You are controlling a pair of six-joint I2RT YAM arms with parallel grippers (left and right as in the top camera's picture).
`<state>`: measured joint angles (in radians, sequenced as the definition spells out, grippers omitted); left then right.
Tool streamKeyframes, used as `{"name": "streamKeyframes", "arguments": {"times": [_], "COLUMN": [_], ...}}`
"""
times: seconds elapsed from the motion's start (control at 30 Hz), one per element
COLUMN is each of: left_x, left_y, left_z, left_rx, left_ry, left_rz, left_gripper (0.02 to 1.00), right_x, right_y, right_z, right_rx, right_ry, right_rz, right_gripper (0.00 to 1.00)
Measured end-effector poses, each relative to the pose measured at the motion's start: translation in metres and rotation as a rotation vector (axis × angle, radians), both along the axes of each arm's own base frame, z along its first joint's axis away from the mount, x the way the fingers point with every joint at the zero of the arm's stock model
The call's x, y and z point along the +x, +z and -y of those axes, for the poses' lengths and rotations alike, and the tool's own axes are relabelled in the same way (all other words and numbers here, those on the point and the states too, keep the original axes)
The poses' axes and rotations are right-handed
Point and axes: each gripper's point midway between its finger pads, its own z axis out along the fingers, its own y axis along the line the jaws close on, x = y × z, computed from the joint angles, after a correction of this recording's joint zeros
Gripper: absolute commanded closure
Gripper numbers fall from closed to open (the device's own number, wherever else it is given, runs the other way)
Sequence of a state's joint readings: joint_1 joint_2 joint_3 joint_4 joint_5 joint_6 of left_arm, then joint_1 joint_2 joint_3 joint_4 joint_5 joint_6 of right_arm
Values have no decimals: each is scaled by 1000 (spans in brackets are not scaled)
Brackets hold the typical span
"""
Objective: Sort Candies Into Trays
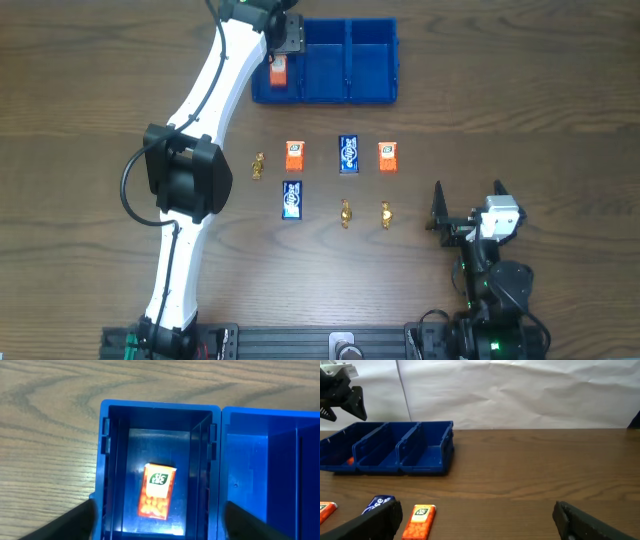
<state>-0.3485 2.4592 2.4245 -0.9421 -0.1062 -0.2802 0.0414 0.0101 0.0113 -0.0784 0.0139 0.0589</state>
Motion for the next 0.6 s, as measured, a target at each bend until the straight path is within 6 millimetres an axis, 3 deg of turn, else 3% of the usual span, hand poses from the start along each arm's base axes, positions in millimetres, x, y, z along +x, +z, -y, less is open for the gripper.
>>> {"name": "streamKeyframes", "arguments": {"times": [0.1,0.2,0.3,0.37,0.43,0.5,0.6], "left_x": [-5,-24,-55,-94,-124,-143,-160], "left_y": [-1,14,51,86,96,71,-13], "left_z": [1,2,14,29,40,41,32], "left_rx": [3,4,-28,-77,-114,-106,-42], "left_ry": [-4,-12,-39,-74,-100,-99,-67], "left_rz": [-18,-21,48,121,150,99,-65], "left_gripper": [75,53,49,49,49,53,58], "right_x": [0,0,0,0,0,0,0], "right_y": [0,0,0,0,0,0,0], "right_z": [0,0,0,0,0,0,0], "right_rx": [0,0,0,0,0,0,0], "right_ry": [0,0,0,0,0,0,0], "right_rz": [0,0,0,0,0,0,0], "right_gripper": [3,3,3,3,3,3,3]}}
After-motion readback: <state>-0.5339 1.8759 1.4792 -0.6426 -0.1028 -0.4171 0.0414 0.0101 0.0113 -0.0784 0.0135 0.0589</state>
